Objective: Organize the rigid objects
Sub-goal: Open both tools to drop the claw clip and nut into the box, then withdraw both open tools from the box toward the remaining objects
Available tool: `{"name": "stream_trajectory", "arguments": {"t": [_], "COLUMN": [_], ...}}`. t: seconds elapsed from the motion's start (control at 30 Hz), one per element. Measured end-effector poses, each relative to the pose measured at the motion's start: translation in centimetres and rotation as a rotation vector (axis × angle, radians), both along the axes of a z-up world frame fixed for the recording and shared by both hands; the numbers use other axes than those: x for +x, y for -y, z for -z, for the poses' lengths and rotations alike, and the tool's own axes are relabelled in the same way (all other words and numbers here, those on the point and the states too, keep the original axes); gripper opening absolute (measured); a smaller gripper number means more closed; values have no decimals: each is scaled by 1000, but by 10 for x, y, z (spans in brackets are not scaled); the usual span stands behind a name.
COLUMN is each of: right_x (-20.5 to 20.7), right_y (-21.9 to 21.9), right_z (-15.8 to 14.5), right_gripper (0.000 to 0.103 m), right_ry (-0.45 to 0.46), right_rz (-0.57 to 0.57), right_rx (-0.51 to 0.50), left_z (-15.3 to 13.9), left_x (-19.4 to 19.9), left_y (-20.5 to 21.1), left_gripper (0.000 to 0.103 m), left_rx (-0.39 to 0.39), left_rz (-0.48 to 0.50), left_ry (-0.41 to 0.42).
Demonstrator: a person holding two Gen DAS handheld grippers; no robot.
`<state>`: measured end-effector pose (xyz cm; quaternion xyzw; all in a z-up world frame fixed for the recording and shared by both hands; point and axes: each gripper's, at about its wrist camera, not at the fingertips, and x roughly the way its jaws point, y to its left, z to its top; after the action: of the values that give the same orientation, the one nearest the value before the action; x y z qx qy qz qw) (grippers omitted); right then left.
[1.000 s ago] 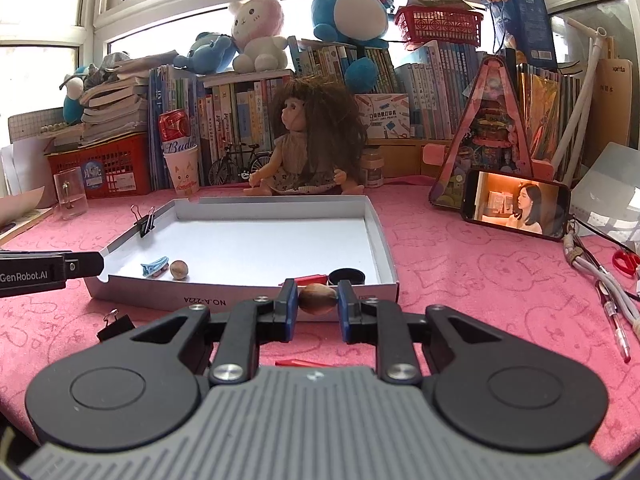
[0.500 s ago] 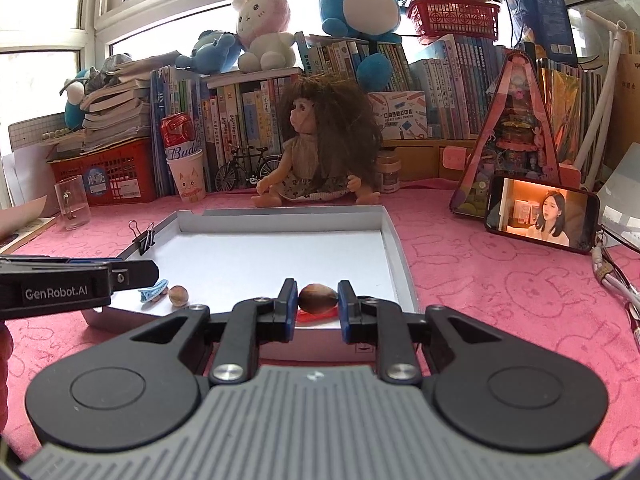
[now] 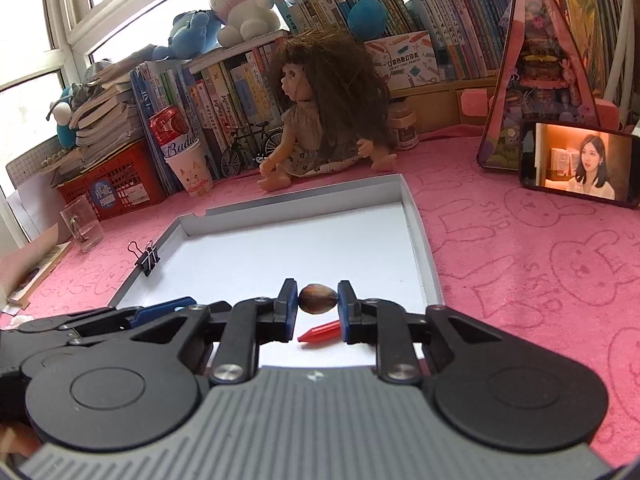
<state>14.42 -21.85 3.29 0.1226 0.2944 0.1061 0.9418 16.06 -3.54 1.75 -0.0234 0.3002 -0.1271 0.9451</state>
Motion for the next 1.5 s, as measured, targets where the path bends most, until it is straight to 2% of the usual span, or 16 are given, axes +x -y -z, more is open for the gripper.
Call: {"name": "stream_trajectory", "arguments": {"t": [0.27, 0.4, 0.77, 0.9, 1.03, 1.17, 1.37, 1.5], "right_x": [24, 33, 38, 36, 30, 20, -3, -22], "right_y": [-13, -17, -24, -23, -17, -9, -3, -5], "right_z": [10, 12, 16, 15, 8, -1, -7, -7], "right_gripper": [26, 26, 29, 30, 49, 57, 64, 67], "right_ry": [-89, -134, -168, -152, -114, -64, 2, 38], "right_rz": [-58, -71, -82, -81, -70, -56, -55, -72], "right_rx": [12, 14, -15, -5, 5, -1, -32, -62], "left_z": [11, 12, 12, 11, 6, -3, -15, -18], "left_x": [11, 13, 14, 13, 7, -2, -31, -53], "left_y": [-4, -8, -16, -16, -18, -22, -25, -26], "left_gripper": [33, 33, 33, 35, 43, 50, 60, 62], "left_rx": [48, 63, 69, 65, 51, 35, 37, 45], "left_rz": [-17, -33, -62, -64, -63, -58, -36, -21], "left_ry": [-51, -45, -41, -41, -28, -8, 44, 66]}}
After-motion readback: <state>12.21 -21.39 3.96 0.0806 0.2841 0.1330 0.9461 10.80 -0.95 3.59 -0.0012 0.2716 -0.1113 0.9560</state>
